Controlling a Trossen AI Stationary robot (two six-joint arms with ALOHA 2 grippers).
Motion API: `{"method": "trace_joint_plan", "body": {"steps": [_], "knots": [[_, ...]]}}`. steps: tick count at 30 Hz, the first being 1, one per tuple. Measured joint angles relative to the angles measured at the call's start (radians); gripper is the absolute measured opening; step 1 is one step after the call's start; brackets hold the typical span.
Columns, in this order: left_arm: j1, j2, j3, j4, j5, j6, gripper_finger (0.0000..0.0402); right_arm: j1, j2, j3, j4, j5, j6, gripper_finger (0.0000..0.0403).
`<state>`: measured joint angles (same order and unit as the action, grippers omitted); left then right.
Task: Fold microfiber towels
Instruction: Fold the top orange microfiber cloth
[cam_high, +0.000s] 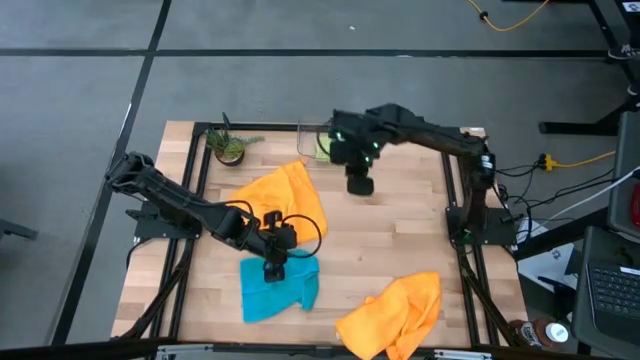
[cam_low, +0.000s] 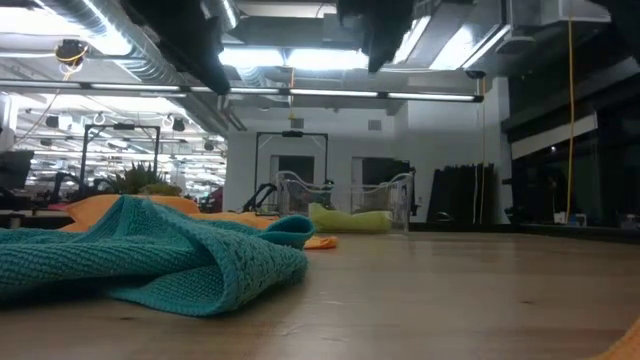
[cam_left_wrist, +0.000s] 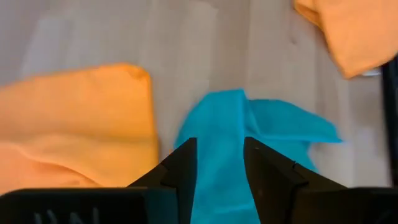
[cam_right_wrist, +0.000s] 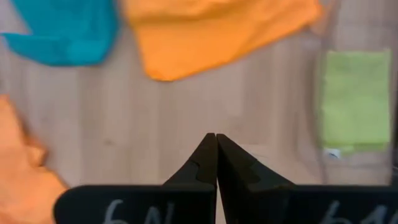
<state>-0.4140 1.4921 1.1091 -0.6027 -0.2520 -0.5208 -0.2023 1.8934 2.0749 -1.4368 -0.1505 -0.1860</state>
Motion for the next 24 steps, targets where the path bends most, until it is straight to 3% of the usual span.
{"method": "trace_joint_plan", "body": {"steps": [7, 13, 18, 24], "knots": [[-0.092, 0.000, 0.000, -0.059, -0.009, -0.152, 0.0123, 0.177, -0.084, -0.159, 0.126, 0.000, 0.080, 0.0005], [-0.168, 0.036, 0.000, -0.067, -0.152, -0.277, 0.0123, 0.293, -0.090, -0.377, 0.422, 0.002, 0.102, 0.0005], [-0.175, 0.169, -0.001, 0.049, -0.221, -0.306, 0.0123, 0.358, -0.089, -0.561, 0.646, 0.012, 0.092, 0.0005], [-0.119, 0.375, -0.001, 0.269, -0.219, -0.232, 0.0123, 0.413, -0.089, -0.652, 0.661, 0.013, 0.102, 0.0005]]}}
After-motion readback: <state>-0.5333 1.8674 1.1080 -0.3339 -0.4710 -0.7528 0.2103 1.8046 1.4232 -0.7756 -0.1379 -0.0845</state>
